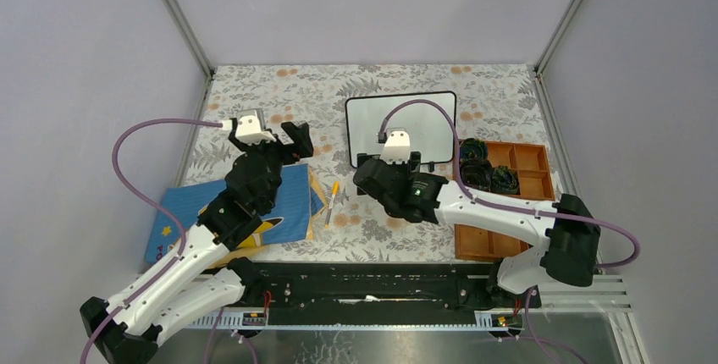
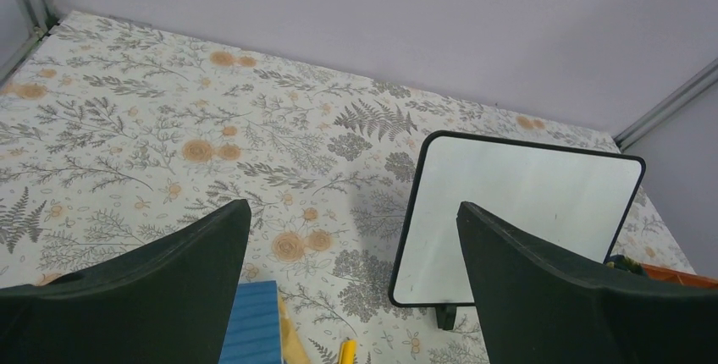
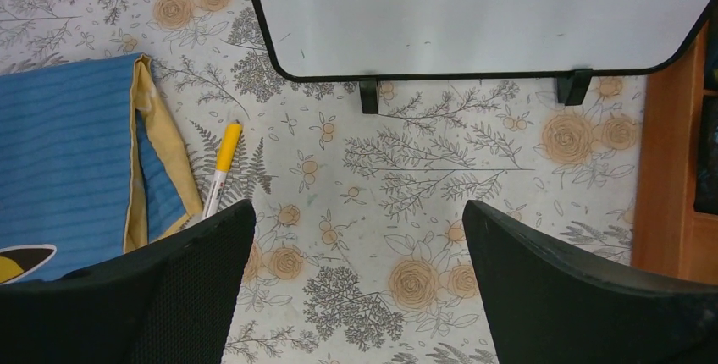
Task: Write a sentence on the whiteboard
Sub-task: Move the whiteboard stand to the center of the board.
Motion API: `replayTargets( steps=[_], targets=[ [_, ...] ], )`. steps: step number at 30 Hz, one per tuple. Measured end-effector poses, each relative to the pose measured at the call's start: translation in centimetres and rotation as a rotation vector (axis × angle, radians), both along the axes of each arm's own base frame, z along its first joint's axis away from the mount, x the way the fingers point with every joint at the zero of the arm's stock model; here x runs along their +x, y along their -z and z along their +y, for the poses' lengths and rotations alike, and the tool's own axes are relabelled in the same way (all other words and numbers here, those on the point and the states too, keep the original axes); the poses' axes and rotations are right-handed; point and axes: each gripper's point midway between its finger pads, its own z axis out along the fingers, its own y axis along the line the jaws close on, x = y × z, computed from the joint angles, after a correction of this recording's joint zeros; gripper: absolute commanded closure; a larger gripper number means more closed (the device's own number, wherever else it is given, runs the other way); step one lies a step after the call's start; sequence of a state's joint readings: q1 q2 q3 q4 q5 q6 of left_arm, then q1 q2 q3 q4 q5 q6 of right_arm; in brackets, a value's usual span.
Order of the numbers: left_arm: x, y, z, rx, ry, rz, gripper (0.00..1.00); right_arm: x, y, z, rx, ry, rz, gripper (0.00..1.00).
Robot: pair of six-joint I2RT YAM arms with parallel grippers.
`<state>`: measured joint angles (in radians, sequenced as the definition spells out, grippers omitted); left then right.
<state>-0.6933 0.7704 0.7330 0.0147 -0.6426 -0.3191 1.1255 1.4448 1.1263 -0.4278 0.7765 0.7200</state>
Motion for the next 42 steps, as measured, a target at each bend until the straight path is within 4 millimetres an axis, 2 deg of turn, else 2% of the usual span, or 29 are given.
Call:
replayTargets(
  steps=[5,10,15,21,25,29,37,42],
  targets=[
    [-0.1,-0.2,0.4,-0.005,-0.017,-0.006,0.01,0.4,1.5,-0.5,0.034,0.041,0.037,0.01],
    [0.0,-0.1,0.3,-0.003,-0.017,-0.004,0.01,1.0,4.0,-2.7,0.055,0.06,0.059,0.15],
    [0.2,0.3,0.1,0.003,-0.012,0.007,0.01,1.2,6.2,-3.4,0.045,0.004,0.067,0.16],
    [0.3,0.6,-0.1,0.006,-0.007,0.016,0.01,2.4,8.3,-1.3,0.016,-0.098,0.054,0.2],
    [0.3,0.7,-0.3,0.003,0.0,0.019,0.01,3.3,11.3,-0.7,-0.043,-0.129,0.085,0.33],
    [0.3,1.0,-1.0,0.003,0.02,0.028,0.01,4.6,13.1,0.0,-0.071,-0.13,0.093,0.38],
    [0.4,1.5,-1.5,0.011,0.032,0.043,0.01,7.4,13.7,1.5,-0.053,-0.108,0.068,0.43],
    [0.4,1.5,-1.6,0.009,0.036,0.043,0.01,8.6,14.4,1.0,-0.05,-0.084,0.079,0.47]
  ],
)
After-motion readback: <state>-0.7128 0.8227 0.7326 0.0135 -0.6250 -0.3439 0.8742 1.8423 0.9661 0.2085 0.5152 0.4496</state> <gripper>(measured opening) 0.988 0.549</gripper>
